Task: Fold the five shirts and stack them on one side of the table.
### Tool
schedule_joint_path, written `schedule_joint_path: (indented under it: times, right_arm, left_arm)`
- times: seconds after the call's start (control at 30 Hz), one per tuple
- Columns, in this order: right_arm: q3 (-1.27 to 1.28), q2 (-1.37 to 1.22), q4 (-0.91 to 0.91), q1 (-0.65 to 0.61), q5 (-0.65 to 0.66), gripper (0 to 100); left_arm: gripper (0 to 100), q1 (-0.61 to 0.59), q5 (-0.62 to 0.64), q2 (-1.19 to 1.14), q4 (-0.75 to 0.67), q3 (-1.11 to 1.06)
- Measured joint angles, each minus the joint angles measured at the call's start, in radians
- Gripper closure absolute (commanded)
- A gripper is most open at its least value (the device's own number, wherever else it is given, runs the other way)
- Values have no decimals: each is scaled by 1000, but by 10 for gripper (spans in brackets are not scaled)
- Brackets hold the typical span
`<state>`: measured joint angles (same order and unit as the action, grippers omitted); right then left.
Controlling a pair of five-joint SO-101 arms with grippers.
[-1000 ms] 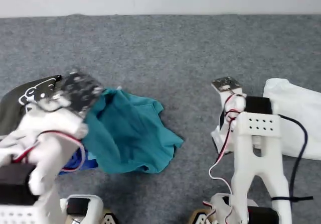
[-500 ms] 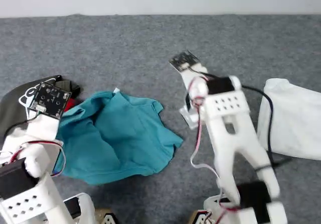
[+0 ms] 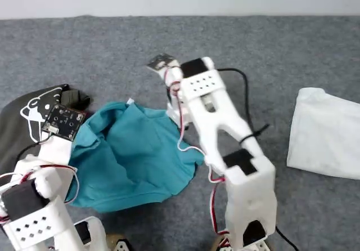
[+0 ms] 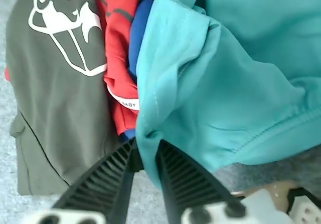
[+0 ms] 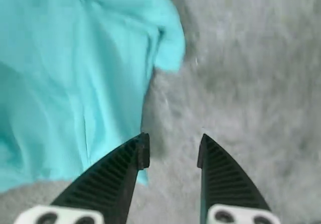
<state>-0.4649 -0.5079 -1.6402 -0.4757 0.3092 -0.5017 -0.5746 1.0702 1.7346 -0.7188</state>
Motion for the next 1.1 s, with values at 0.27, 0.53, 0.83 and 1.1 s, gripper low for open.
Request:
schedule_joint_path:
  times: [0.27,0.53,0.83,1.1]
  right_arm:
    - [-296,-241,2,-98,0,825]
    - [-545,-433,2,-161,0,825]
    - [-582,-535,2,-209,0,927]
    - [-600,-546,-110,-160,0,989]
  left_arm:
    - [987,0,37,0,0,0]
    - [987,0,40,0,0,0]
    - [987,0,40,0,0,0]
    - [987,0,40,0,0,0]
